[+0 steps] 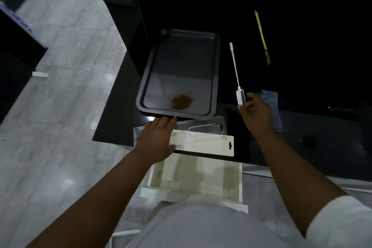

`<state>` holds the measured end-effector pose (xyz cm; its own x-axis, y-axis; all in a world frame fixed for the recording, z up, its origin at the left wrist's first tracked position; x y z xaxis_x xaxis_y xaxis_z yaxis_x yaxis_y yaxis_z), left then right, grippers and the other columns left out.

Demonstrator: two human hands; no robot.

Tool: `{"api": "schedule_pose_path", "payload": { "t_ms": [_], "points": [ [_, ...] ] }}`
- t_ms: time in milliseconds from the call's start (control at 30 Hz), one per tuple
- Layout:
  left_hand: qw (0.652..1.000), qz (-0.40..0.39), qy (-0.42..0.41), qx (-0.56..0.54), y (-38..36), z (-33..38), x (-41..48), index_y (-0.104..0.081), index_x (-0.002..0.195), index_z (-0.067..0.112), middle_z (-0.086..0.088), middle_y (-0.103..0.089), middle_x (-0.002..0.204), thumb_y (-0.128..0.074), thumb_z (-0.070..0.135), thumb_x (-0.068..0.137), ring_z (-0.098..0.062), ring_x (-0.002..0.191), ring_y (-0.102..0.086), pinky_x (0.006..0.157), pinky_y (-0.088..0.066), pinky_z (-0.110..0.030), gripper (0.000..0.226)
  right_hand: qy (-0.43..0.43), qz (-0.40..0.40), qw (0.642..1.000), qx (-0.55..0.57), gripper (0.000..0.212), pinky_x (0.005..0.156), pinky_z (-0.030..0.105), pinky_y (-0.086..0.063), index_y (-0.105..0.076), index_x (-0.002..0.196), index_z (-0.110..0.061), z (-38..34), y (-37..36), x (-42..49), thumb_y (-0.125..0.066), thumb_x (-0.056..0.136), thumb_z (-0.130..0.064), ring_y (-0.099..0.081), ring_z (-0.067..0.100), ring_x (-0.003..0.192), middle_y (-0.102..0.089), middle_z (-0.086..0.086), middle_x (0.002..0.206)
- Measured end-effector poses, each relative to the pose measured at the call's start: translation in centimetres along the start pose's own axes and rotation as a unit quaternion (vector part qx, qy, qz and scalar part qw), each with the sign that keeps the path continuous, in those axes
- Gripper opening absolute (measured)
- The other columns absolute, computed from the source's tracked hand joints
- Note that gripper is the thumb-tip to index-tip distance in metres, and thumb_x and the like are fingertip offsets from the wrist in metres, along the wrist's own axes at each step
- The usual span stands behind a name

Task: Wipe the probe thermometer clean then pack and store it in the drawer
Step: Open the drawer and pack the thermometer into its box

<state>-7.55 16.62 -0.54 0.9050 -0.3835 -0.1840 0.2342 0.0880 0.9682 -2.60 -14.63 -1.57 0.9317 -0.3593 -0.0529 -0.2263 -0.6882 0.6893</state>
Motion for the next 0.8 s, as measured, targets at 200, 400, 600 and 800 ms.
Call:
{"api": "schedule_pose_path", "payload": {
  "t_ms": [200,400,600,800],
  "points": [
    [0.999,-0.014,0.019,-0.023,0.0,-0.7,0.8,-0.032,0.143,0.019,-0.005,-0.047,0.137,-0.074,0.044,0.07,-0.026,0.123,-0.045,0.101,-0.038,-0.042,0.087,0.213,-0.122,0.958,-0.15,0.017,0.059,0.022,-0.04,-0.058,0.098,-0.022,-3.7,2.6,-5.8,-0.067,0.084,-0.016,-0.053,0.008,0.072,-0.055,-0.006,0.086],
    [0.999,-0.032,-0.002,-0.014,-0.3,0.1,1.1,-0.031,0.144,0.019,-0.005,-0.045,0.14,-0.072,0.042,0.07,-0.026,0.124,-0.043,0.101,-0.037,-0.042,0.088,0.305,-0.168,0.901,-0.257,0.021,0.073,0.028,-0.044,-0.064,0.102,-0.017,-4.1,2.1,-8.9,-0.069,0.082,-0.014,-0.057,0.019,0.09,-0.063,0.004,0.1],
    [0.999,-0.033,-0.032,0.0,-0.5,2.4,1.3,-0.029,0.146,0.019,-0.004,-0.043,0.139,-0.068,0.042,0.072,-0.026,0.123,-0.042,0.102,-0.035,-0.04,0.086,0.369,-0.179,0.888,-0.209,0.022,0.075,0.037,-0.051,-0.067,0.104,-0.014,-7.5,-1.3,-10.5,-0.069,0.082,-0.013,-0.056,0.023,0.094,-0.063,0.005,0.103],
    [0.999,-0.028,-0.039,-0.014,-0.2,2.9,1.2,-0.029,0.146,0.018,-0.004,-0.042,0.138,-0.068,0.038,0.073,-0.025,0.124,-0.04,0.101,-0.035,-0.04,0.085,0.388,-0.184,0.884,-0.186,0.024,0.072,0.04,-0.051,-0.068,0.105,-0.012,-10.0,-3.8,-11.5,-0.064,0.082,-0.012,-0.054,0.026,0.094,-0.062,0.008,0.1]
  ]
}}
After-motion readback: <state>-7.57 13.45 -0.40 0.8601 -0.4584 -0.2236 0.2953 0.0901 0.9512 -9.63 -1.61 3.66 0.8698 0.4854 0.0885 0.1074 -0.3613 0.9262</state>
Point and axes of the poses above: each hand's wrist, its own x-axis towards the middle knuckle, its own y-axis out of the back of the hand, z = x × y, the point moved 10 cm from there along x, towards the middle knuckle
